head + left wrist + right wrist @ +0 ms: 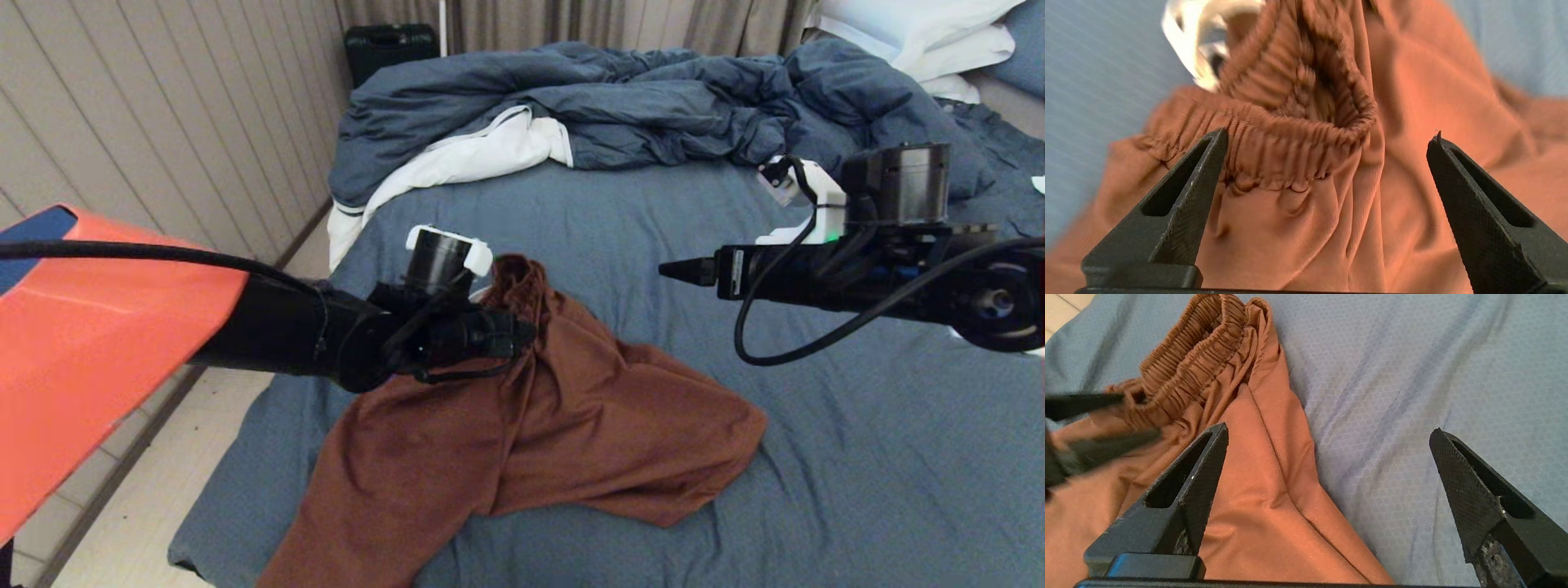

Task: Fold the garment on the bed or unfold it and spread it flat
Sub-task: Unford the brown shorts

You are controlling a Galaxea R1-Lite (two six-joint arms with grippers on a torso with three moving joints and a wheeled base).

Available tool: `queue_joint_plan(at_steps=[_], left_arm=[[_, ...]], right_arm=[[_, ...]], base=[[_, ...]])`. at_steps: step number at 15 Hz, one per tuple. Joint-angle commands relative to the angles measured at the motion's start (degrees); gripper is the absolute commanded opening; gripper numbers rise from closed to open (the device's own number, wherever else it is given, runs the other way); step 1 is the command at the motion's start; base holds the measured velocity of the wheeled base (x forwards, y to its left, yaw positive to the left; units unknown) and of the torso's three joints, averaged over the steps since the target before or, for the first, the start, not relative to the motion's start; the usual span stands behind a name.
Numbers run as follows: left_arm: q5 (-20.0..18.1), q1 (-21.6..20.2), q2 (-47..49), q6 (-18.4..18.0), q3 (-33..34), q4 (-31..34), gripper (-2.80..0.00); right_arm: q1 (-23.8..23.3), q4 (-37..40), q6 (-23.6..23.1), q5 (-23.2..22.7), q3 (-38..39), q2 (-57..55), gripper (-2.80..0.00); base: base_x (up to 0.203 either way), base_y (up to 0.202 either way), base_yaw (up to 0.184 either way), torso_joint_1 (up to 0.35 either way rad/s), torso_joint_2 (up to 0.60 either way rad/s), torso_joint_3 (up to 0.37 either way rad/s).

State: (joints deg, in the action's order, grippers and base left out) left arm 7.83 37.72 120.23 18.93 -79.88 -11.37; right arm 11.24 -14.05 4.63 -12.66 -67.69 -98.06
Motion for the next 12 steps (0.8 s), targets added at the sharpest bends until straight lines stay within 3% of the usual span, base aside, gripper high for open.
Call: queue_joint_plan(at_steps=[1, 2, 3, 12], left_arm=[[0.32, 0.85, 2.69, 0.04, 0.42, -1.60, 0.00], [0.35, 0.86, 2.97, -0.03, 0.42, -2.63, 0.00], [0.52, 0.86, 2.99, 0.05, 0.42, -2.68, -2.80], [0.75, 0.72, 2.76, -0.12, -0.37, -2.78, -2.80]], right_arm=[[0.01, -0.10, 0.03, -0.08, 0.01, -0.41, 0.00], [0.01, -0.10, 0.03, -0.08, -0.07, -0.46, 0.00], [0.01, -0.10, 0.03, -0.08, -0.07, -0.46, 0.00], [0.01, -0.10, 0.03, -0.08, -0.07, -0.55, 0.00]], base=[[0.000, 0.000, 0.000, 0.000, 0.00, 0.000], [0.000, 0.000, 0.000, 0.000, 0.00, 0.000], [0.000, 0.000, 0.000, 0.000, 0.00, 0.000], [0.000, 0.000, 0.000, 0.000, 0.00, 0.000]])
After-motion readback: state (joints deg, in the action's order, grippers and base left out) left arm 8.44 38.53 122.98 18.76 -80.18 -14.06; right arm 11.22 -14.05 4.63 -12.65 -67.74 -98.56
